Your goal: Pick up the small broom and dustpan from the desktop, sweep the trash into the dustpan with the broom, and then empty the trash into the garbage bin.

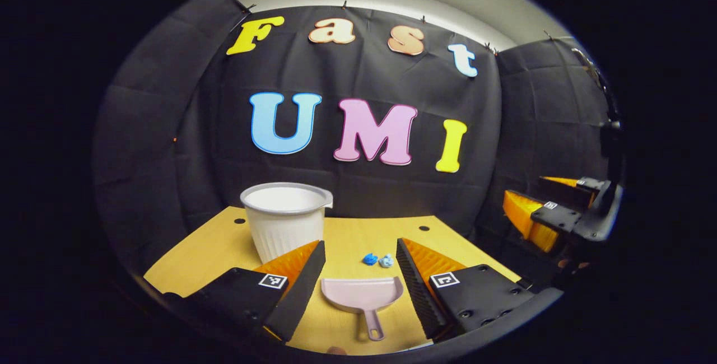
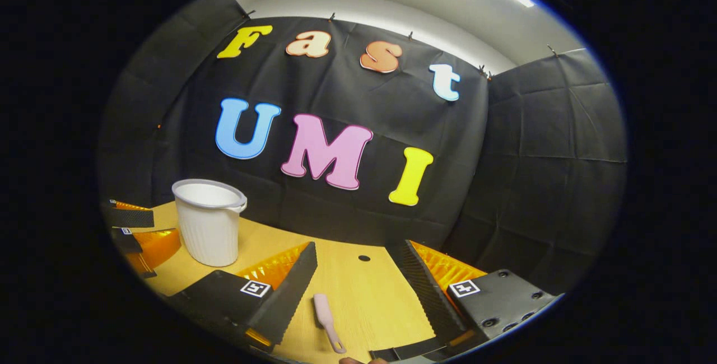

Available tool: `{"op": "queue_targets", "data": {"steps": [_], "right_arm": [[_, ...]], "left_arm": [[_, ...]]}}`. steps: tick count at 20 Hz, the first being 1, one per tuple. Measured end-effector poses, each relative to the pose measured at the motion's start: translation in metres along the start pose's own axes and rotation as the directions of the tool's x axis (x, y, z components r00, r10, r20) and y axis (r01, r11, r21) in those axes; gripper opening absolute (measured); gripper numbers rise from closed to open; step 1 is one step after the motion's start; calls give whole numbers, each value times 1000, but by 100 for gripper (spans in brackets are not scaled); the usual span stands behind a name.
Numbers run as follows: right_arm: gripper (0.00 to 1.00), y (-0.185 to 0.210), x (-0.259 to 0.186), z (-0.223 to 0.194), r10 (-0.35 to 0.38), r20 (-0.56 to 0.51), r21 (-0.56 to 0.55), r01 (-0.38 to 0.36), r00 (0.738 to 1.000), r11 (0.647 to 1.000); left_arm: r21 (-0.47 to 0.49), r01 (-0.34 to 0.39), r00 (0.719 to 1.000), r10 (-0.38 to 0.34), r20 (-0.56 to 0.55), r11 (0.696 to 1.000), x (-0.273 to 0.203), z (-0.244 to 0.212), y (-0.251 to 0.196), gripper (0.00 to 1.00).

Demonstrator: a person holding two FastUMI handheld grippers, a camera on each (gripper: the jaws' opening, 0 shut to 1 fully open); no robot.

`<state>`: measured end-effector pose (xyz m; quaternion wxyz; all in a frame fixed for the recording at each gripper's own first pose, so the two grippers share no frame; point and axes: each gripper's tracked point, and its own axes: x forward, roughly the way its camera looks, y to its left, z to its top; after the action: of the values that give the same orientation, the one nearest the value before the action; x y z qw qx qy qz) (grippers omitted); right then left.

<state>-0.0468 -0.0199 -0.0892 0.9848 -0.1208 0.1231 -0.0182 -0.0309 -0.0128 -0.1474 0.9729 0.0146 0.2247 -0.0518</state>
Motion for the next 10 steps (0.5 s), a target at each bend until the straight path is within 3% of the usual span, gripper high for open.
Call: {"op": "queue_targets", "data": {"steps": [6, 10], "right_arm": [[99, -7, 39, -51, 36, -143, -12, -38, 989, 999], [98, -11, 57, -88, 78, -231, 1, -80, 970, 997]], "left_arm": [[-47, -12, 968, 0, -251, 999, 37, -75, -14, 75], [8, -61, 854, 56, -517, 998, 57, -139, -21, 78]]}}
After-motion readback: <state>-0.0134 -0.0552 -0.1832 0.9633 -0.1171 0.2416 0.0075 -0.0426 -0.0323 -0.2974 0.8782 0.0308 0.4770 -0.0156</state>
